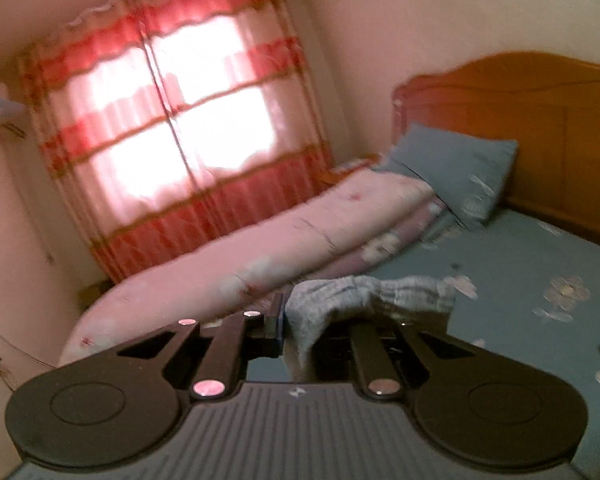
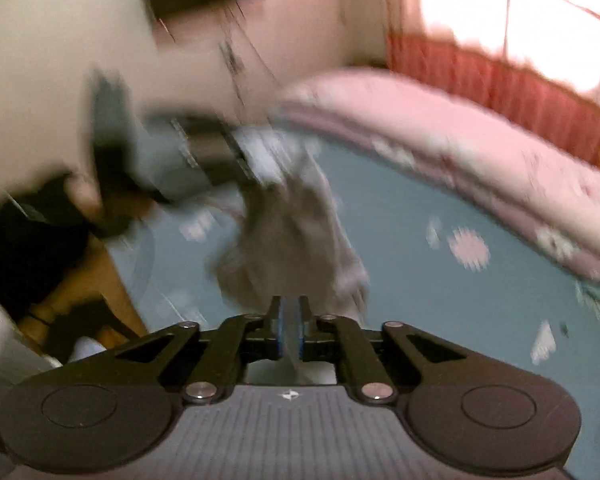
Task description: Fold clothes
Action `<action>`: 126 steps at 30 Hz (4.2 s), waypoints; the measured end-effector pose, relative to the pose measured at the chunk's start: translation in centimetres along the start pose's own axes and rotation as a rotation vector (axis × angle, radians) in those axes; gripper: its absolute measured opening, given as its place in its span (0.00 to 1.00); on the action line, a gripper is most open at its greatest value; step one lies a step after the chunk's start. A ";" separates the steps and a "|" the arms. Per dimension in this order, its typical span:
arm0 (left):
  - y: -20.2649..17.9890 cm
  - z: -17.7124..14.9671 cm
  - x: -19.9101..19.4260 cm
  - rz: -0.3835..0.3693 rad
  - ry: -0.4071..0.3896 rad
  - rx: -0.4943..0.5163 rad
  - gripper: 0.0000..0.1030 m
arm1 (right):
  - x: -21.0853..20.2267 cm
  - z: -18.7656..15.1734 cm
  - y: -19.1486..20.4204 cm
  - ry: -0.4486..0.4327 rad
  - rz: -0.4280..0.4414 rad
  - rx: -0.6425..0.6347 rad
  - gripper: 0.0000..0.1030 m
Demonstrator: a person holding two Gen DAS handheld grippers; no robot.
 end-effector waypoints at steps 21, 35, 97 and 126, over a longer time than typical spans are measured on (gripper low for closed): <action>-13.1 8.3 -0.7 -0.071 0.003 0.138 0.08 | 8.5 -12.3 3.7 -0.120 -0.027 -0.015 0.49; -17.8 11.3 -1.1 -0.143 -0.019 0.166 0.09 | 7.8 -12.4 3.4 -0.312 -0.472 0.270 0.42; -8.1 -6.9 14.4 -0.416 0.338 0.417 0.09 | 6.5 -10.8 -1.5 0.131 0.123 0.840 0.11; -38.8 -27.0 34.1 -0.377 0.292 0.501 0.09 | 15.9 -49.0 -8.8 0.039 -0.233 1.258 0.08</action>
Point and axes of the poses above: each gripper's, at about its wrist camera, not at the fingertips, and x roughly the way its jaws point, y to its left, z to its top, the point moved 1 cm from there along x, roughly the way its jaws point, and after that the axes turned 15 degrees about -x, right-handed, at the moved point
